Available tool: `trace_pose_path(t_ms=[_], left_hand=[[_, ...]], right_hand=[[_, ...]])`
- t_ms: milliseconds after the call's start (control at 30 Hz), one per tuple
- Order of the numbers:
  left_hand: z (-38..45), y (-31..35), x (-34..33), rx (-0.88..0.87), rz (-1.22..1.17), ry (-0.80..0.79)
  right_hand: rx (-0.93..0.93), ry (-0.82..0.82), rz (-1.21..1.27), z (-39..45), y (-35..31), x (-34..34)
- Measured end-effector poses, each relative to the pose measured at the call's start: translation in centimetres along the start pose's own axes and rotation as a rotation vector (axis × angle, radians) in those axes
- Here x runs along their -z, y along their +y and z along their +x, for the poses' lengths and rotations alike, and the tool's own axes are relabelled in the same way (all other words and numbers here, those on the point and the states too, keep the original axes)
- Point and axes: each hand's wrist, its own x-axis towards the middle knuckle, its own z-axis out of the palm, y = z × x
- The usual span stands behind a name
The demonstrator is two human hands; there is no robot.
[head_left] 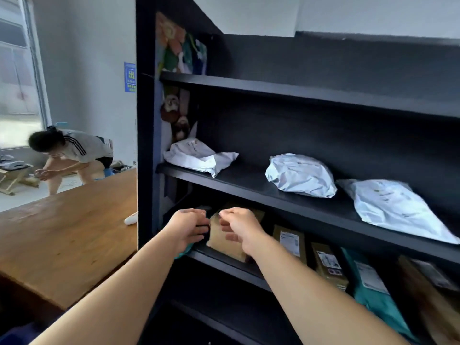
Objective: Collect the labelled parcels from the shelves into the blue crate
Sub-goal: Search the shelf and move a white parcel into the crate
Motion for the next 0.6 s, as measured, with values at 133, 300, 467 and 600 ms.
trace_pose_path(t_ms=[133,300,467,600], left_hand=[[0.6,1.2,-6.6,-0.024,0.010,-0.092],[0.7,2.5,-14.1,-0.040,0.009,-0.165],[1.0,3.3,-20.7,-0.056,0.025,-0.245],[1.0,3.5,-25.5,-0.067,0.029,-0.326]], right_hand=[[0.031,0.079,0.002,0.9,-0.7,6.2],[0.044,0.165,0.004,0.7,-1.3,13.8],[0.054,0.247,0.027,0.1,-1.2,20.6],[0.050,0.306,0.040,-0.8,-0.6,25.3]])
